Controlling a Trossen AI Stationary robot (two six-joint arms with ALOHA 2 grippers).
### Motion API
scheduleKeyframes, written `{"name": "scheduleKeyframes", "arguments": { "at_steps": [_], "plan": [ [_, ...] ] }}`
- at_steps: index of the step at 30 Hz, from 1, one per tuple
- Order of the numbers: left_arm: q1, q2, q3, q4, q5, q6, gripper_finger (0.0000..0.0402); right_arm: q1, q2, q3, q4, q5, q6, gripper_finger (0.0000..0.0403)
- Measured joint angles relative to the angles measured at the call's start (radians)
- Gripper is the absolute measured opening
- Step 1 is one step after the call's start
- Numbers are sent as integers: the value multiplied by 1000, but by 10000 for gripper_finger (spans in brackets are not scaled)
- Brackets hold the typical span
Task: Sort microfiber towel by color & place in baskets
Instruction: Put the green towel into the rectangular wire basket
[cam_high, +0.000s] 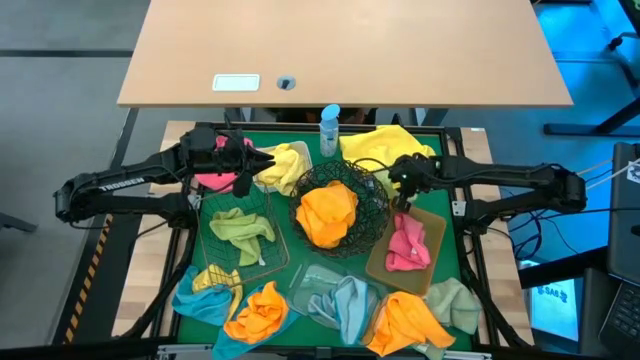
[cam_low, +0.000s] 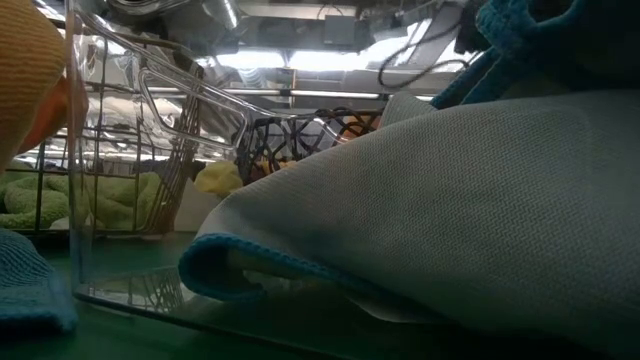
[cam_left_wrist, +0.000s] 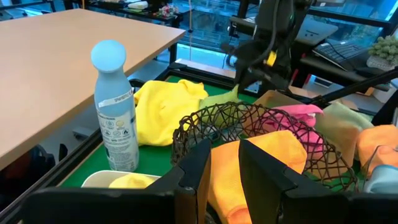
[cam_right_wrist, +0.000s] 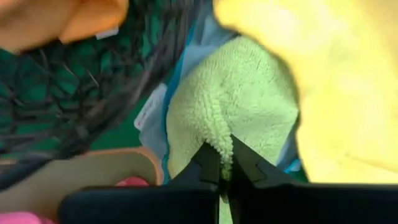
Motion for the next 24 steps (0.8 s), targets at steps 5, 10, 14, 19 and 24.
{"name": "scheduleKeyframes", "arguments": {
  "at_steps": [5, 10, 14, 19, 24],
  "plan": [
    [0, 0, 0, 0, 0, 3, 78, 0, 0, 148, -96, 1, -6, 9],
    [0, 0, 0, 3, 1, 51, 78, 0, 0, 325, -140, 2, -8, 6],
    [0, 0, 0, 4, 1, 54, 78, 2, -1, 466, -130, 1, -10, 4],
    [0, 13, -1, 36, 20, 54, 87, 2, -1, 609, -95, -4, -10, 4],
    [-1, 71, -2, 174, 96, 55, 130, 2, -1, 671, 10, -116, -10, 2]
  ]
}}
